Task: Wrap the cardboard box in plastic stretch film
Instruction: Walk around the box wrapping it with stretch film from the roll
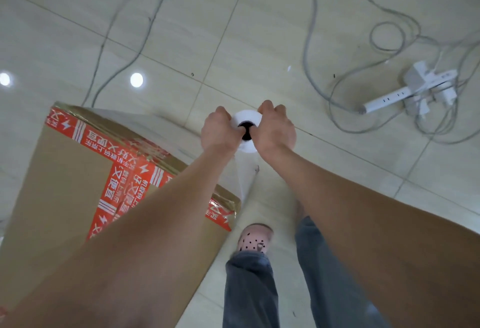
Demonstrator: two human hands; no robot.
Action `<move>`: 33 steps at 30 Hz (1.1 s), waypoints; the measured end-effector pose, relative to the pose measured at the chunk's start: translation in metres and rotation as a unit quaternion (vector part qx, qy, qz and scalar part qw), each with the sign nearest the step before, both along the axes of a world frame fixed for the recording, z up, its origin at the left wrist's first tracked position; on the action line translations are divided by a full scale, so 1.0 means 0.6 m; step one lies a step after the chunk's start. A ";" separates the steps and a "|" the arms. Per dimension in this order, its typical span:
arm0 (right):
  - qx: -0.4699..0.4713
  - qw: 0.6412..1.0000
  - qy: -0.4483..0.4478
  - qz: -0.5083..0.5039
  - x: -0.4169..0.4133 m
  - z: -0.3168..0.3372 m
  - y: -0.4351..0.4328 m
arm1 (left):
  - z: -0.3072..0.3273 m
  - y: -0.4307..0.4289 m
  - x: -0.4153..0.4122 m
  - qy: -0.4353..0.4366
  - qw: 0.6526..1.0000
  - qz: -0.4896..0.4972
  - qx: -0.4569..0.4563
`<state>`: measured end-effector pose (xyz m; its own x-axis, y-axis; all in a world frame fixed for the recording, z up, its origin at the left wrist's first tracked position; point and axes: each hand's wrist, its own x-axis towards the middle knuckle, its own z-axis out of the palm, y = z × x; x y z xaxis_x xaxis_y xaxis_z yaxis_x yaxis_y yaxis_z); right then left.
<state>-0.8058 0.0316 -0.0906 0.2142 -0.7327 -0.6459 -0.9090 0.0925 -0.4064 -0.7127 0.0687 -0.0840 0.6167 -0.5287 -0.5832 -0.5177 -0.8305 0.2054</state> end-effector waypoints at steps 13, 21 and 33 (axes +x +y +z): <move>0.025 0.998 0.032 0.052 0.021 0.006 -0.027 | -0.010 -0.014 0.021 -0.017 0.999 -0.022 -0.016; -0.016 0.988 -0.046 0.144 0.067 -0.001 -0.045 | -0.011 -0.006 0.048 -0.031 0.995 0.082 -0.045; -0.033 0.975 -0.057 0.212 0.121 -0.003 -0.059 | -0.003 -0.013 0.091 -0.056 0.997 -0.057 0.007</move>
<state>-0.7332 -0.0039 -0.0921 0.5747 -0.6025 -0.5538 -0.8083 -0.3119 -0.4994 -0.6579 0.0610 -0.0858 0.6149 -0.5911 -0.5220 -0.6277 -0.7676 0.1297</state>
